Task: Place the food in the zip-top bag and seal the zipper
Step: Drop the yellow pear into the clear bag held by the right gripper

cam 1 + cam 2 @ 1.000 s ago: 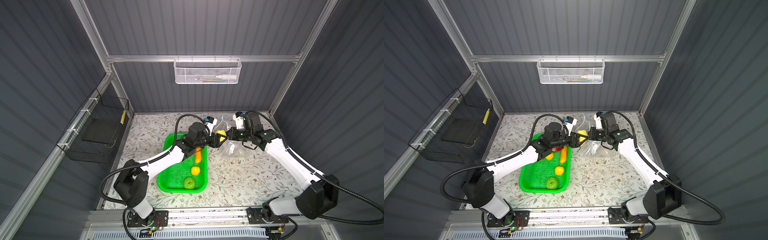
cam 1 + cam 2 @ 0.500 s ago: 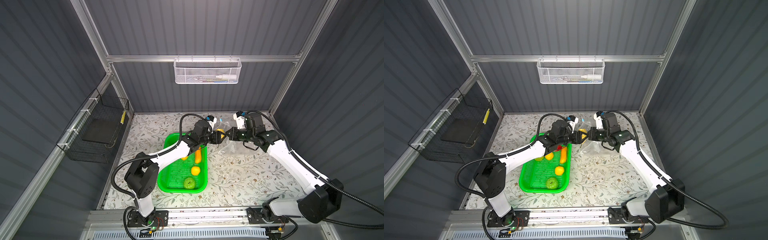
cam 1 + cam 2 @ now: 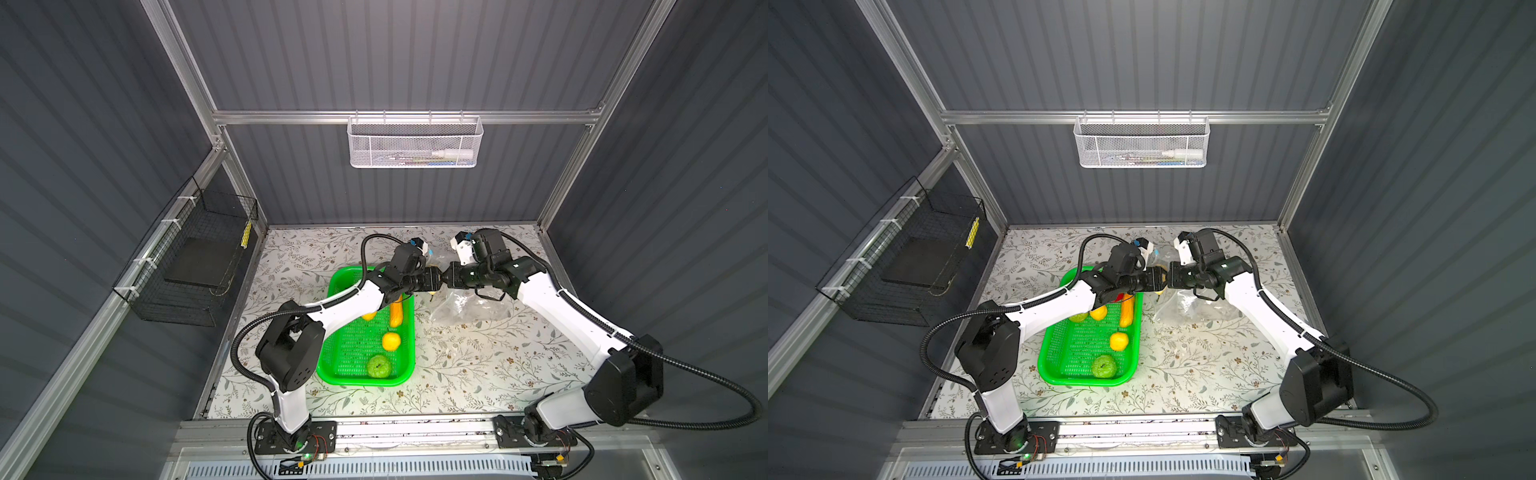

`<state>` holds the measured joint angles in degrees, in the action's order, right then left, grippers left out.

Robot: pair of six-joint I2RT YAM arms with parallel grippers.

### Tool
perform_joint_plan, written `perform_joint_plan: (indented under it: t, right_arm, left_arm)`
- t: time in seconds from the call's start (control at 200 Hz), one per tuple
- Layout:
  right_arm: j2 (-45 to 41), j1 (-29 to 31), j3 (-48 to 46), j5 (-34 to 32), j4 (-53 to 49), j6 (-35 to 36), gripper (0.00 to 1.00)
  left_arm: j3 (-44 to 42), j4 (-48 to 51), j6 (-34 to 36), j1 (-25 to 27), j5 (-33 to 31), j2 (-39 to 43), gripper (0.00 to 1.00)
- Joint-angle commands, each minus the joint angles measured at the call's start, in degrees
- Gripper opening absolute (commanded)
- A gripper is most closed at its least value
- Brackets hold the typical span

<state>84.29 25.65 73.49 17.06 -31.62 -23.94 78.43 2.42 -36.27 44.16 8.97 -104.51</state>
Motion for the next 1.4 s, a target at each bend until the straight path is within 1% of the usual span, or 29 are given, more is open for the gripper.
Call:
perform_joint_plan:
  t: [0.0, 0.12, 0.245, 0.38, 0.49, 0.56, 0.705, 0.92, 1.066, 1.206, 1.316, 1.396]
  right_arm:
    - [0.8, 0.4, 0.0, -0.1, -1.0, 0.7, 0.07]
    - [0.8, 0.4, -0.1, 0.3, -0.3, 0.2, 0.07]
    - [0.1, 0.4, -0.4, 0.9, 1.1, -0.4, 0.07]
    - [-0.3, 0.4, -1.0, 0.2, 1.8, -0.6, 0.07]
    - [-0.3, 0.4, -1.2, -0.3, 2.2, -1.0, 0.07]
    - [-0.2, 0.3, -1.3, -0.4, 2.6, -1.2, 0.07]
    - [-0.4, 0.4, -0.9, -0.7, 3.1, -1.4, 0.07]
    - [-0.5, 0.4, -0.6, -1.1, 3.2, -1.5, 0.08]
    - [-0.2, 0.3, -0.7, -2.3, 3.0, -1.4, 0.08]
    - [-0.1, 0.3, -0.9, -4.4, 2.9, -1.8, 0.08]
    - [0.1, 0.3, -1.1, -6.1, 2.8, -2.1, 0.08]
    - [0.3, 0.2, -1.1, -7.0, 2.8, -2.3, 0.09]
  left_arm:
    - [0.4, -1.2, -1.6, -0.4, -0.7, 1.2, 0.57]
    - [-1.0, -2.8, -2.9, -0.4, -1.8, 1.0, 0.58]
    - [-1.8, -4.3, -4.0, -0.4, -1.9, -0.2, 0.6]
    - [-1.1, -2.1, -3.0, -0.4, -1.8, -1.5, 0.66]
    - [-1.4, -0.6, -2.2, -0.4, -2.5, -1.2, 0.69]
    - [-1.2, 0.2, -1.8, -0.4, -2.7, -1.1, 0.73]
    - [-1.2, 0.7, -1.5, -0.4, -2.8, -0.6, 0.78]
    - [-0.7, 0.8, -0.8, -0.4, -2.7, 0.7, 0.8]
    - [-0.5, 0.7, 1.0, -0.4, -0.5, 3.1, 0.85]
    - [-1.8, 1.4, 3.4, -0.8, 2.7, 7.1, 0.99]
    - [-3.4, 3.1, 5.5, -1.9, 6.2, 11.2, 0.99]
    - [-4.4, 6.1, 8.2, -2.5, 6.9, 14.4, 0.99]
